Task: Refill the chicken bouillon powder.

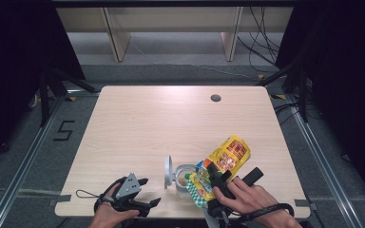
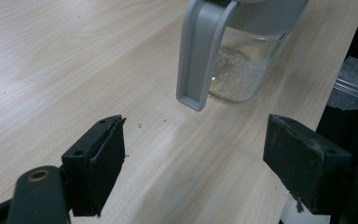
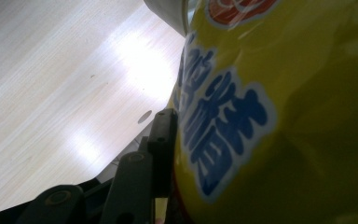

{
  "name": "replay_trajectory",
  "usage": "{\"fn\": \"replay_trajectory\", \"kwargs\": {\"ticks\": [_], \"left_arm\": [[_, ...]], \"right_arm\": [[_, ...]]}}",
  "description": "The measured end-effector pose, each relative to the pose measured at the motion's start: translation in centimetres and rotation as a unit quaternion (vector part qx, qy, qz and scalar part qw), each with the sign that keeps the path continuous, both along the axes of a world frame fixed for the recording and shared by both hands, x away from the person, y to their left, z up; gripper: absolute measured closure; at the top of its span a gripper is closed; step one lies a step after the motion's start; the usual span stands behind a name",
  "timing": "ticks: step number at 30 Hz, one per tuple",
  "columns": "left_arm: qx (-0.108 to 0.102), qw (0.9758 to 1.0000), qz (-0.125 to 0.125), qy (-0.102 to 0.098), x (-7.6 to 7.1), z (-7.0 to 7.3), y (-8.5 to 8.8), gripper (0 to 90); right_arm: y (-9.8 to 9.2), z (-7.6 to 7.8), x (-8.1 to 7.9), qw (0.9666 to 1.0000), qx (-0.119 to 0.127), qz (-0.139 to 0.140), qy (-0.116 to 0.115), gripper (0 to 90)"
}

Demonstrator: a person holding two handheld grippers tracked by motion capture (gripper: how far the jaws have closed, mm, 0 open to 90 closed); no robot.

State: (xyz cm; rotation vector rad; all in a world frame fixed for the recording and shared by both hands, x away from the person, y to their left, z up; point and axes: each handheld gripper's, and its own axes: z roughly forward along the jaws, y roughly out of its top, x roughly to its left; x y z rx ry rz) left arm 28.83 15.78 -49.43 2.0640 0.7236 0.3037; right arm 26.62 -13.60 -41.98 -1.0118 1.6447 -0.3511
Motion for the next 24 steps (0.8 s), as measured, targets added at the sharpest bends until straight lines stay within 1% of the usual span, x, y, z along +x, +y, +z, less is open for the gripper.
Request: {"fn": "replay_trajectory", "kwargs": {"ticks": [1,2,3,4,7,8,10,11,12,13,16,17,18,19,20,21,22,24], "left_arm": [[-0.002,1.0000,0.001,0.001,-0.03,-0.02,-0.05,20.1],[-0.006,1.0000,0.001,0.000,-0.03,-0.06,-0.09,20.1],[-0.011,0.9999,0.003,-0.001,-0.06,-0.09,-0.16,20.1],[-0.003,1.0000,0.000,-0.001,-0.03,-0.02,-0.06,20.1],[-0.005,1.0000,0.001,0.000,-0.01,-0.06,-0.05,20.1],[-0.006,1.0000,0.001,-0.001,-0.02,-0.05,-0.07,20.1],[-0.006,1.0000,0.001,-0.001,-0.02,-0.06,-0.08,20.1],[-0.006,1.0000,0.001,-0.001,-0.02,-0.06,-0.08,20.1],[0.001,1.0000,0.001,0.000,0.01,-0.01,0.00,20.1],[-0.004,1.0000,0.001,0.000,-0.04,-0.02,-0.06,20.1],[-0.006,1.0000,0.001,0.000,-0.03,-0.06,-0.09,20.1],[-0.006,1.0000,0.001,0.000,-0.03,-0.06,-0.09,20.1],[-0.006,1.0000,0.001,0.000,-0.03,-0.06,-0.09,20.1],[-0.005,1.0000,0.001,-0.001,-0.05,-0.04,-0.10,20.1],[-0.005,1.0000,0.001,-0.001,-0.05,-0.04,-0.10,20.1],[-0.004,1.0000,0.001,0.000,-0.04,-0.03,-0.08,20.1],[-0.003,1.0000,0.001,0.000,-0.04,-0.01,-0.06,20.1],[-0.004,1.0000,0.001,0.000,-0.05,0.00,-0.06,20.1]], "right_arm": [[-0.13,-0.06,-0.05,0.9997,0.022,0.000,-0.002,66.9],[-0.17,-0.06,-0.08,0.9997,0.023,-0.003,-0.003,67.0],[-0.14,0.00,-0.09,0.9999,0.016,0.000,-0.005,67.0],[-0.17,0.03,-0.10,0.9999,0.014,-0.001,-0.006,67.0],[-0.11,0.09,0.06,1.0000,0.008,-0.003,-0.005,66.9],[-0.11,0.02,-0.08,0.9997,0.017,-0.014,0.005,66.8],[-0.12,-0.23,-0.02,0.9994,0.029,-0.014,0.016,66.8],[-0.12,-0.23,-0.02,0.9994,0.029,-0.014,0.016,66.8],[-0.03,-0.17,-0.02,0.9995,0.024,-0.013,0.014,66.8],[0.04,-0.16,-0.04,0.9997,0.022,-0.012,0.008,66.8],[0.10,-0.09,-0.10,0.9997,0.021,-0.011,0.007,66.8],[0.16,-0.10,0.05,0.9999,0.016,0.001,0.001,66.8],[0.16,-0.10,0.05,0.9999,0.016,0.001,0.001,66.8],[0.23,-0.01,0.05,1.0000,-0.004,-0.001,-0.001,66.8],[0.22,0.04,0.05,1.0000,0.004,-0.001,-0.002,66.8],[0.19,0.02,0.15,1.0000,0.007,0.000,0.002,66.8],[0.28,0.17,0.19,1.0000,0.005,0.006,-0.005,66.8],[0.26,0.22,0.18,1.0000,0.006,0.003,-0.006,66.8]]}}
